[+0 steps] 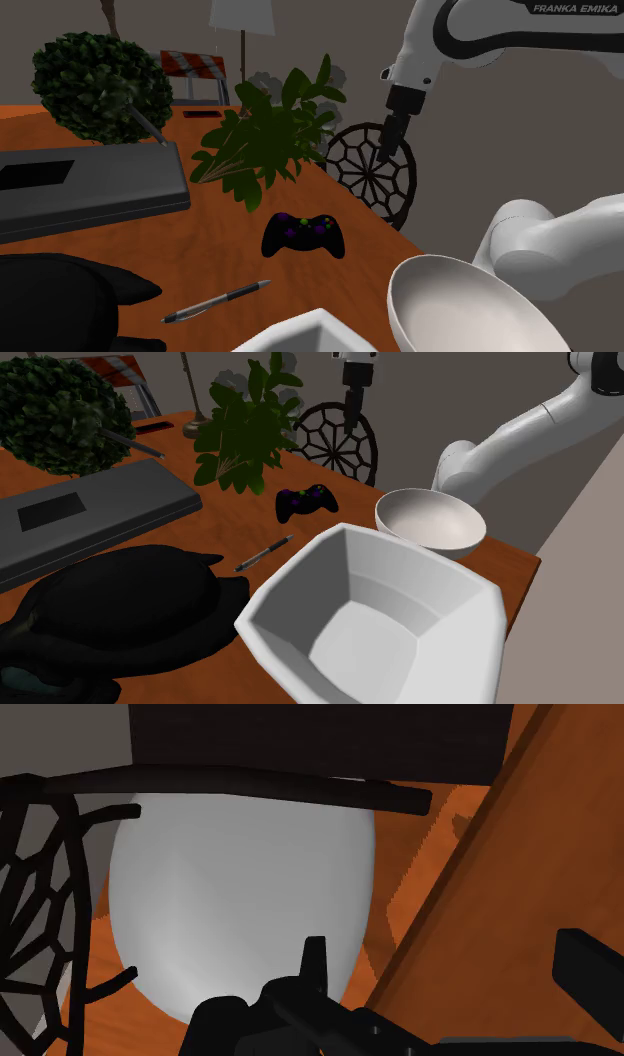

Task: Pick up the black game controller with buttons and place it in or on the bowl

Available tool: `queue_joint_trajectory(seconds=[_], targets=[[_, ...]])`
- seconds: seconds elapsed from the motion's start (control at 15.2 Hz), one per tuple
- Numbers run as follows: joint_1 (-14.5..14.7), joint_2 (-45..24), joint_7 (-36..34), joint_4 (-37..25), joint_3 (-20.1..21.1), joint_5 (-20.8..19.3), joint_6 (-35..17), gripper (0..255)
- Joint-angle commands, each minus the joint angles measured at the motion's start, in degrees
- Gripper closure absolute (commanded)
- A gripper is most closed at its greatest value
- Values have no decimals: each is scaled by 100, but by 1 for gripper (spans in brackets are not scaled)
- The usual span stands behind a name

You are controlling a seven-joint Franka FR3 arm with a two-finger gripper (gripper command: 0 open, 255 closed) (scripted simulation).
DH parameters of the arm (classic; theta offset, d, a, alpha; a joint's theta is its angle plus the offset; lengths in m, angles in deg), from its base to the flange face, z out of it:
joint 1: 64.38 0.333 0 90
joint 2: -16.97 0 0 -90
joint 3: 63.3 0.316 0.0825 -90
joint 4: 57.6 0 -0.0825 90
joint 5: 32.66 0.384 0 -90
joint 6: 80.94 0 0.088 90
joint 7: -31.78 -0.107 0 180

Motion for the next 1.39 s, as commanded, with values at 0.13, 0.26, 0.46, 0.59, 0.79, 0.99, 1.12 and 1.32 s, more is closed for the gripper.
queue_joint_trajectory(seconds=[0.13, 0.26, 0.46, 0.59, 0.79, 0.99, 1.12, 1.32], targets=[[161, -196, -124, -69, 237, 132, -54, 0], [317, -409, -246, -155, 469, 255, -109, 0], [538, -758, -426, -319, 811, 423, -190, 0], [673, -1008, -543, -450, 1036, 521, -241, 0], [862, -1409, -720, -678, 1367, 643, -311, 0], [1033, -1836, -900, -943, 1693, 730, -373, 0], [1139, -2135, -1025, -1140, 1908, 766, -407, 0], [1290, -2605, -1222, -1465, 2226, 783, -449, 0]])
